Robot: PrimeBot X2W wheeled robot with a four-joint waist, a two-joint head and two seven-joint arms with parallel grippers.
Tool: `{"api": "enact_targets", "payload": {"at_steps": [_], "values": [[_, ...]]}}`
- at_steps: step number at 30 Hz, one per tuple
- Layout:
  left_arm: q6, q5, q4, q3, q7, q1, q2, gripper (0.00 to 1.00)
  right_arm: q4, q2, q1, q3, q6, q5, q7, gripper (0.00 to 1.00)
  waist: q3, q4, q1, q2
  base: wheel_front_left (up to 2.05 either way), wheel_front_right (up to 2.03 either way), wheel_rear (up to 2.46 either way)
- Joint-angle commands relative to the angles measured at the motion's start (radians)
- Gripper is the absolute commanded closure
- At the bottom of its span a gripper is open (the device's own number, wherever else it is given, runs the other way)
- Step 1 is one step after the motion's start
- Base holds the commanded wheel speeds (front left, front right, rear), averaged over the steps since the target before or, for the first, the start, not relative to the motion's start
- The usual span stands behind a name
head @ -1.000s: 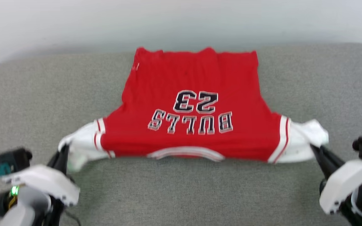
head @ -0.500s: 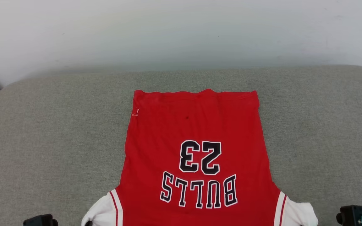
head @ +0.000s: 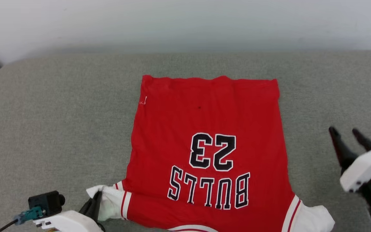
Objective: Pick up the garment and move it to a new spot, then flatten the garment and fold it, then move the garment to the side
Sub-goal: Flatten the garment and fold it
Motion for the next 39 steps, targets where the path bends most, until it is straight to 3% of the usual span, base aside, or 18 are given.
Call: {"api": "enact_targets", "payload": {"at_steps": [1, 7, 11, 17, 23, 28, 29, 30, 31, 32, 39], "values": [[-0.011, 0.012, -0.005, -0.004, -0.009, -0.032, -0.005, 1.0, 0.05, -0.02, -0.09, -0.016, -0.001, -0.008, 0.002, 0.0, 0.069, 0.035, 0.0, -0.0001, 0.0, 0.0, 0.0], [-0.047, 0.045, -0.019, -0.03, -0.033, -0.123, -0.019, 1.0, 0.279, -0.049, -0.421, -0.051, -0.001, 0.013, 0.09, 0.0, 0.18, 0.102, 0.0, -0.0001, 0.0, 0.0, 0.0], [-0.077, 0.066, -0.031, -0.059, -0.044, -0.178, -0.037, 1.0, 0.428, -0.088, -0.605, -0.078, -0.001, -0.009, 0.277, 0.0, 0.249, 0.163, 0.0, -0.0001, 0.0, 0.0, 0.0], [-0.112, 0.077, -0.017, -0.086, -0.075, -0.24, -0.078, 1.0, 0.558, -0.111, -0.803, -0.111, -0.001, -0.123, 0.507, 0.0, 0.323, 0.213, 0.0, -0.0001, 0.0, 0.0, 0.0], [-0.145, 0.08, 0.012, -0.107, -0.094, -0.284, -0.107, 1.0, 0.625, -0.105, -0.873, -0.103, -0.001, -0.223, 0.573, 0.0, 0.365, 0.241, 0.0, -0.0001, 0.0, 0.0, 0.0], [-0.156, 0.076, 0.032, -0.115, -0.1, -0.297, -0.116, 1.0, 0.692, -0.081, -0.846, -0.124, -0.001, -0.24, 0.62, 0.0, 0.371, 0.248, 0.0, -0.0001, 0.0, 0.0, 0.0], [-0.157, 0.074, 0.037, -0.116, -0.102, -0.3, -0.119, 1.0, 0.707, -0.077, -0.836, -0.134, -0.001, -0.242, 0.631, 0.13, 0.37, 0.251, 0.0, -0.0001, 0.0, 0.0, 0.0], [-0.162, 0.07, 0.041, -0.117, -0.103, -0.302, -0.122, 1.0, 0.721, -0.076, -0.826, -0.142, -0.001, -0.247, 0.645, 0.52, 0.368, 0.253, 0.0, -0.0001, 0.0, 0.0, 0.0], [-0.165, 0.067, 0.045, -0.117, -0.103, -0.303, -0.123, 1.0, 0.733, -0.073, -0.817, -0.148, -0.001, -0.253, 0.66, 0.68, 0.366, 0.255, 0.0, -0.0001, 0.0, 0.0, 0.0], [-0.166, 0.067, 0.049, -0.118, -0.104, -0.303, -0.123, 1.0, 0.742, -0.069, -0.811, -0.159, -0.001, -0.253, 0.67, 1.0, 0.363, 0.257, 0.0, -0.0001, 0.0, 0.0, 0.0], [-0.171, 0.059, 0.057, -0.125, -0.102, -0.3, -0.127, 1.0, 0.734, -0.073, -0.819, -0.208, -0.001, -0.245, 0.679, 1.0, 0.348, 0.265, 0.0, -0.0001, 0.0, 0.0, 0.0]]}}
